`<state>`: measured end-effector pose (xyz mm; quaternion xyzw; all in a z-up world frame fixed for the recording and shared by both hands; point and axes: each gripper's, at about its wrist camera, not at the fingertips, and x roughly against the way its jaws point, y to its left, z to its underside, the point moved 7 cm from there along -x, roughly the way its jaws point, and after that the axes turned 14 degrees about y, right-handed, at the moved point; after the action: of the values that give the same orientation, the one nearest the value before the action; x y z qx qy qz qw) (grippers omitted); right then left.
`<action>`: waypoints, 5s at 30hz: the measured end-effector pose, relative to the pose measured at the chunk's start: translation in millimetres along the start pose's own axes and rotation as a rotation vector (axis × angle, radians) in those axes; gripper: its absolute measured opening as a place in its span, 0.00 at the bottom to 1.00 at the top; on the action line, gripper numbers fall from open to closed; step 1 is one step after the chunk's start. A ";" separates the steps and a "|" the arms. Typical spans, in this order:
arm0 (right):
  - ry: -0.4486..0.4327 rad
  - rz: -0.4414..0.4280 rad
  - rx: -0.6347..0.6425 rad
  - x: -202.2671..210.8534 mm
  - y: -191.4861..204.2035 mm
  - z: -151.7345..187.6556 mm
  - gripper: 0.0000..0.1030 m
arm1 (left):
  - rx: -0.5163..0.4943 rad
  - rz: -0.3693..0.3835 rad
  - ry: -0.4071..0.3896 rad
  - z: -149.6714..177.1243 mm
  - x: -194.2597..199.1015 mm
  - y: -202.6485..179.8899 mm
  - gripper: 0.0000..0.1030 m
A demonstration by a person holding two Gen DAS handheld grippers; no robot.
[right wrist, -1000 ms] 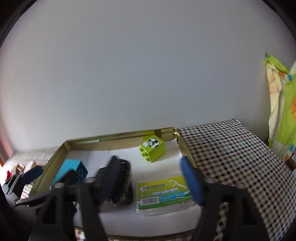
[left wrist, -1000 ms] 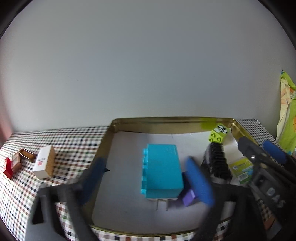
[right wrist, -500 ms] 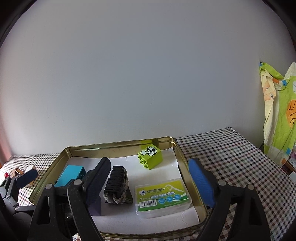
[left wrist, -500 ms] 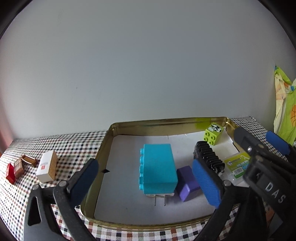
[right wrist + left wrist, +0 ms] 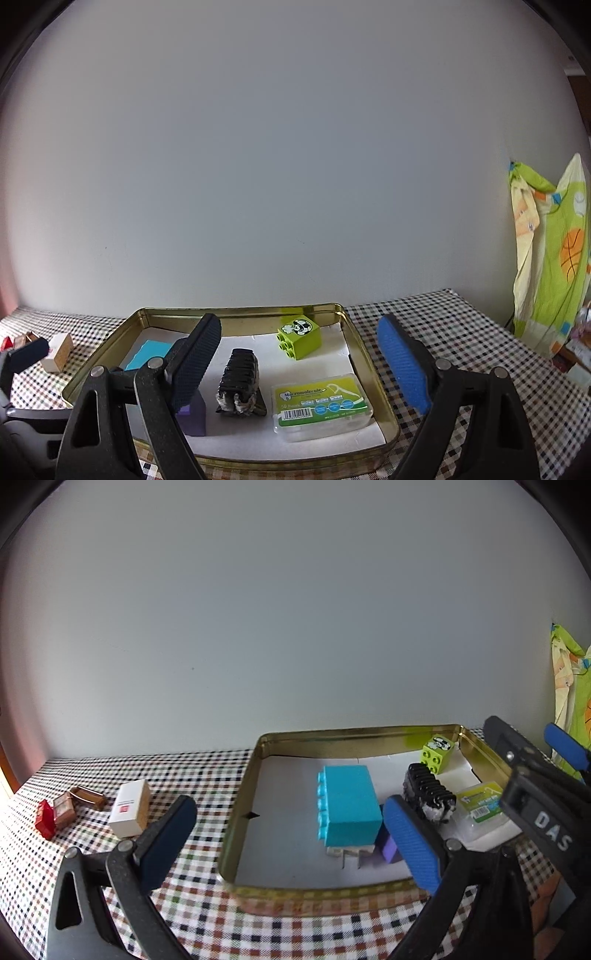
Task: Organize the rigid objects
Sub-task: 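Withdraw both open grippers from the gold tin, then move both open grippers toward the red block and white box, then grasp the red block with the left gripper while the right gripper grasps the white box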
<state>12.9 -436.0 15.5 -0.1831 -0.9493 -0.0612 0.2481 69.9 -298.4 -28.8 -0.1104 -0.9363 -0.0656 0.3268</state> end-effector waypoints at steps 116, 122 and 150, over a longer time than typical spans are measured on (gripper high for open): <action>0.564 -0.275 0.192 -82.8 359.2 68.5 0.85 | 0.389 -0.174 0.256 61.3 -44.9 421.3 0.99; 0.603 -0.241 0.210 -91.8 365.3 72.6 0.66 | 0.373 -0.178 0.285 38.6 -77.9 405.2 0.99; 0.625 -0.276 0.287 -85.0 383.5 80.0 0.43 | 0.382 -0.023 0.412 58.9 -100.4 400.9 0.24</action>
<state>190.9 -91.4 -86.3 0.0109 -0.8423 -0.0135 0.5387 211.2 84.3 -117.3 -0.0206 -0.8468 0.0874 0.5242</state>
